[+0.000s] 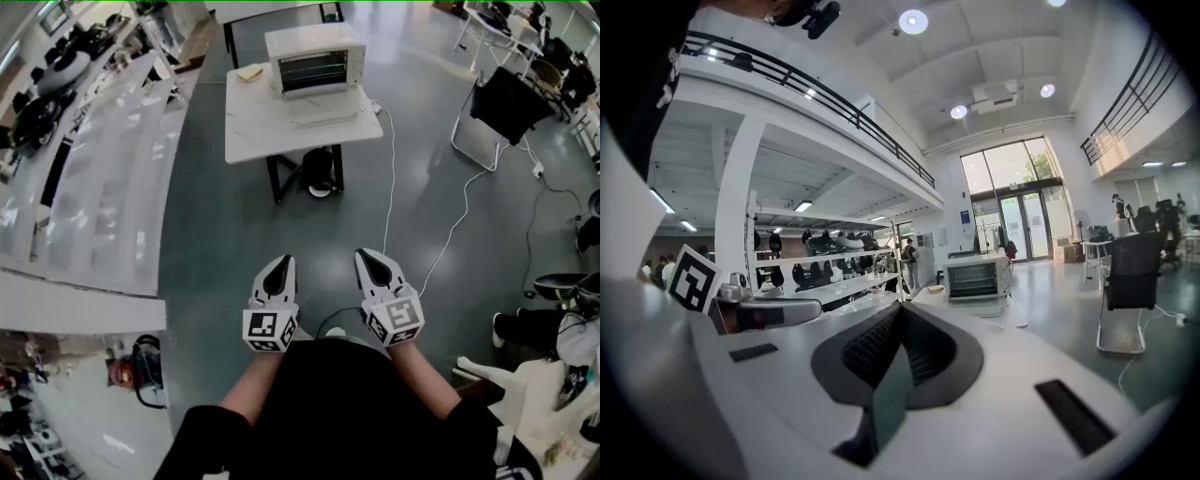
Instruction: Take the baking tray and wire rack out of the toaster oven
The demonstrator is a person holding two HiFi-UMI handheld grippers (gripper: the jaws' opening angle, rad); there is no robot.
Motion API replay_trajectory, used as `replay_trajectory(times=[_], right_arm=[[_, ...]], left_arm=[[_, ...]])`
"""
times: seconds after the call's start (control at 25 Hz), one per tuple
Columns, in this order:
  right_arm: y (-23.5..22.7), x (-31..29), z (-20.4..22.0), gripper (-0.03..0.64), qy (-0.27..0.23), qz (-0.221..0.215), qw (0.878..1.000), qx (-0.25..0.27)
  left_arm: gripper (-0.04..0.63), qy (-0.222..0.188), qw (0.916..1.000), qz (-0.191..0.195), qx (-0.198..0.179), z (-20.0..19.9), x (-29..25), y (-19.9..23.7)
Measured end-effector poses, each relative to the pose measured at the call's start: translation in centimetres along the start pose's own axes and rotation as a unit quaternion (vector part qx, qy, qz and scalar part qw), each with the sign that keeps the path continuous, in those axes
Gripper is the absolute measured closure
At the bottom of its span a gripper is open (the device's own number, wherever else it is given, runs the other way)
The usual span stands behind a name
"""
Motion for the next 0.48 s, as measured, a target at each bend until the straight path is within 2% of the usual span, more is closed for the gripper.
replay_trajectory(times=[0.2,0.36,0.48], right_arm=[[-1.8,1.3,1.6,0.594,0.017,0.020,1.000,0.001],[-2.8,2.0,3.8,0.594,0.039,0.031,0.998,-0.026],[-3.2,0.6,5.4,0.594,0.059,0.035,0.998,-0.018]], left_arm=[[0.569,0.011,0.9998,-0.005,0.015,1.3,0.0,-1.1],[0.569,0.039,0.9988,0.019,0.025,2.8,-0.7,-1.4],[0.569,0.044,0.9981,0.029,0.032,3.0,-2.4,-0.5]])
Point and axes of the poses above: the fingertips, and each gripper's own axes: x backward along the fingers, y to its left, z out of its underside, the point moved 7 cm from there along x, backward along the fingers, and after that the axes turned 6 degrees about z, right-handed, at the moved point
